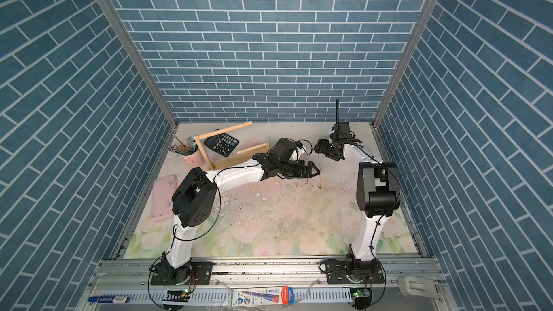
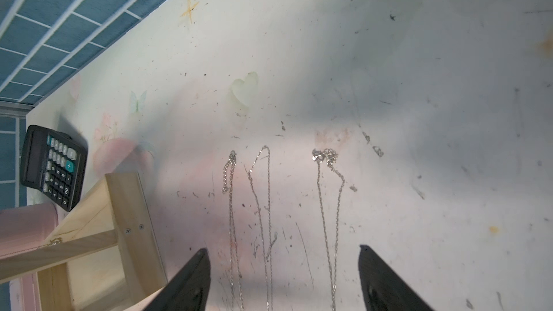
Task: Take the necklace off the jewelry display stand
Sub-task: Place the necklace at the center of the board, then take off the necklace from the stand.
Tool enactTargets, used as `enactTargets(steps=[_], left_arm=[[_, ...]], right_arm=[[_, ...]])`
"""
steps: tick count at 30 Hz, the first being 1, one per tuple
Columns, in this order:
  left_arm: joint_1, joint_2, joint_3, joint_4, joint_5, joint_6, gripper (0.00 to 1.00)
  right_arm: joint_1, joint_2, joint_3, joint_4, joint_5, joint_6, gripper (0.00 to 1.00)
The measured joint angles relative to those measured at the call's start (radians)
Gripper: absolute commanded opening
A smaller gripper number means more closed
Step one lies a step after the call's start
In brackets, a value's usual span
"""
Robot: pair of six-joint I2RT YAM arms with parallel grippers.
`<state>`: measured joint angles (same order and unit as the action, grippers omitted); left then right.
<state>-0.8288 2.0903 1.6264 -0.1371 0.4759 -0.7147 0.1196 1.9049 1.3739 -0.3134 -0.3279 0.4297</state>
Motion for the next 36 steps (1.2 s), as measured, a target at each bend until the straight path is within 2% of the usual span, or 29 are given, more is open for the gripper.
enactTargets(steps=[10,20,30,36], left_arm=[[0.0,-0.121,0.044,-0.183,-0.092,0.139,0.99],[0.011,-0.283,0.092,-0.413,-0.276,0.298,0.99],[0.132,-0.47,0.036,-0.476,-0.45,0.327,0.99],[0.216,-0.538,-0.01,-0.478,-0.467,0.334,0.99]], right_arm=[[0.0,-0.141,-0.082,0.011,-0.009,0.01,0.79],[0.014,-0.289,-0.158,0.046,-0.047,0.046,0.8],[0.116,-0.426,-0.158,0.026,-0.035,0.045,0.82],[0.142,-0.496,-0.158,0.014,-0.014,0.04,0.82]])
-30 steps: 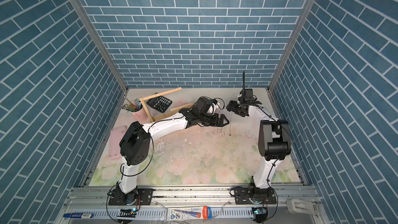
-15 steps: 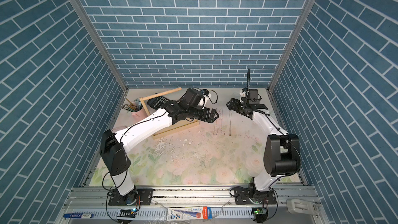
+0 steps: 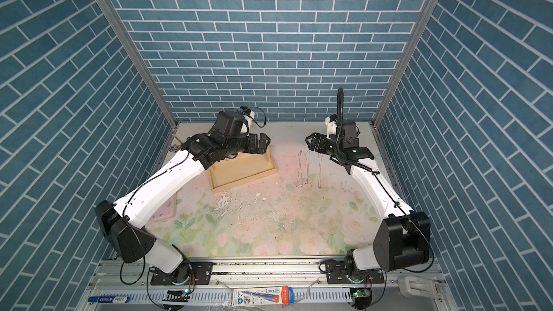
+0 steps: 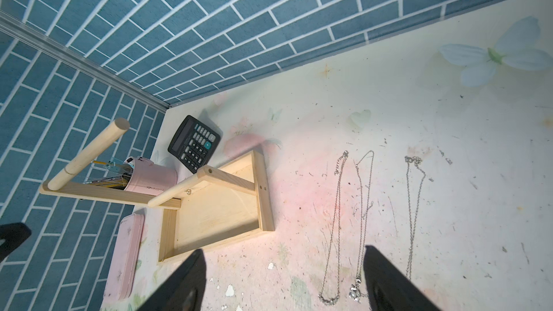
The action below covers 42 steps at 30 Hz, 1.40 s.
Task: Take the necklace off the jewelry display stand
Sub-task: Take off the necklace from the stand.
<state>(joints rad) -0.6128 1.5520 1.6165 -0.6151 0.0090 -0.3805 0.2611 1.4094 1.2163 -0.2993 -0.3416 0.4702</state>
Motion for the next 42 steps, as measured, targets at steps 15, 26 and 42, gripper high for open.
enactTargets(steps=[15,26,42], left_arm=[[0.174,-0.064,-0.13,-0.018,0.027,-0.027,0.99],[0.344,-0.158,-0.297,0.058,0.086,-0.08,0.99],[0.494,-0.205,-0.434,0.128,0.364,-0.124,0.99]], right_arm=[[0.12,-0.003,0.021,-0.024,0.078,-0.033,0.83],[0.185,0.031,0.092,-0.022,0.132,-0.059,0.83],[0.345,0.19,0.258,-0.03,0.223,-0.06,0.83]])
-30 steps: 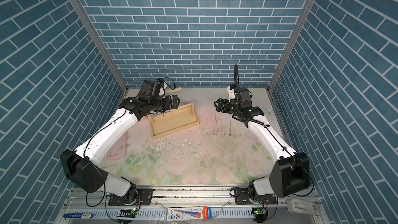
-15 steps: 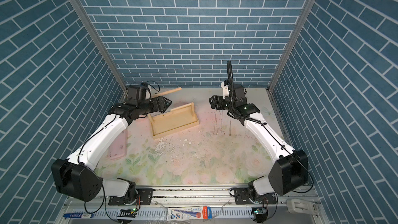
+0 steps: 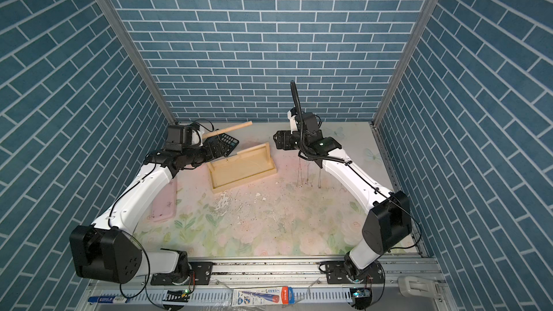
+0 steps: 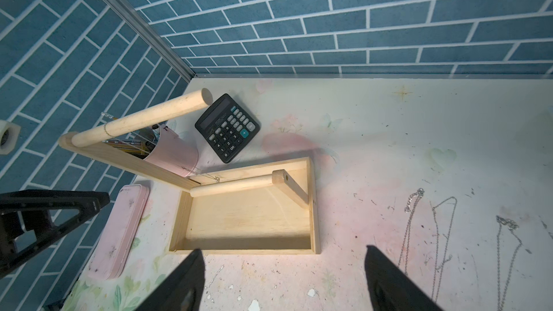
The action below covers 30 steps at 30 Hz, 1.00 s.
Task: Take the necklace off the jewelry display stand
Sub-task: Take off the necklace from the stand.
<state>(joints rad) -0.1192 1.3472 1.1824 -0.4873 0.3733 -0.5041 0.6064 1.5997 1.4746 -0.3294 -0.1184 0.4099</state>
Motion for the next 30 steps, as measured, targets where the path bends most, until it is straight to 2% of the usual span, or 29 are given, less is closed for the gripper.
enactTargets(steps=[9,14,21,30], left_arm=[[0.129,-0.021,-0.117,0.137,0.188,-0.126,0.99],[0.163,-0.032,-0.123,0.188,0.238,-0.169,0.99],[0.249,-0.08,-0.238,0.319,0.308,-0.268,0.99],[0.297,-0.119,-0.354,0.466,0.395,-0.364,0.99]], right_arm=[[0.084,0.133,0.121,0.0,0.028,-0.006,0.78],[0.132,0.219,0.195,0.008,0.029,-0.007,0.76],[0.197,0.349,0.304,0.071,0.01,-0.007,0.76],[0.254,0.456,0.365,0.196,-0.015,-0.006,0.72]])
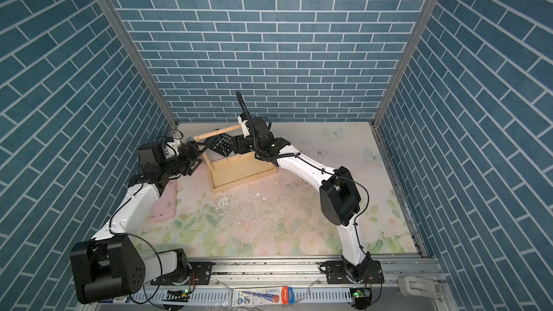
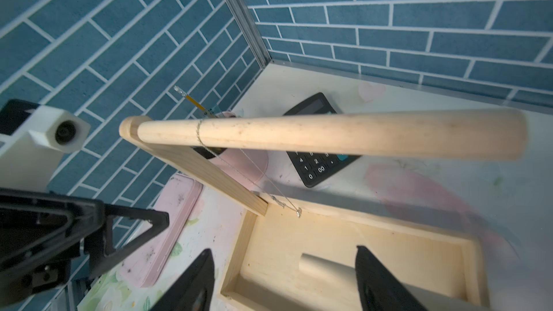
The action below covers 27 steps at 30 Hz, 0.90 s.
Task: Take the necklace off the jewelry display stand
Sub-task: Take off the necklace from the stand.
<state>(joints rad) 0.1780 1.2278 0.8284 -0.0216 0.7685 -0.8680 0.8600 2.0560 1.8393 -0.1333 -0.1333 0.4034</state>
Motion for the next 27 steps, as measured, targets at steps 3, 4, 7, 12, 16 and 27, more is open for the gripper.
enactTargets(steps=[3,4,7,12,16,27], left_arm=[[0.01,-0.009,-0.042,0.053,0.027,-0.032,0.99],[0.013,-0.011,-0.053,0.067,0.035,-0.041,0.99],[0.016,-0.016,-0.08,0.114,0.056,-0.068,0.99],[0.022,-0.018,-0.098,0.199,0.089,-0.105,0.99],[0.027,-0.018,-0.106,0.248,0.106,-0.124,0.99],[0.048,-0.018,-0.119,0.327,0.129,-0.167,0.99]], right_arm=[[0.013,0.034,0.035,0.029,-0.003,0.0,0.69],[0.016,0.044,0.045,0.039,-0.005,0.0,0.68],[0.027,0.071,0.071,0.061,-0.006,0.0,0.65],[0.042,0.114,0.115,0.081,-0.011,0.0,0.57],[0.051,0.146,0.153,0.089,-0.01,0.0,0.49],[0.063,0.253,0.281,0.087,-0.006,0.007,0.34]])
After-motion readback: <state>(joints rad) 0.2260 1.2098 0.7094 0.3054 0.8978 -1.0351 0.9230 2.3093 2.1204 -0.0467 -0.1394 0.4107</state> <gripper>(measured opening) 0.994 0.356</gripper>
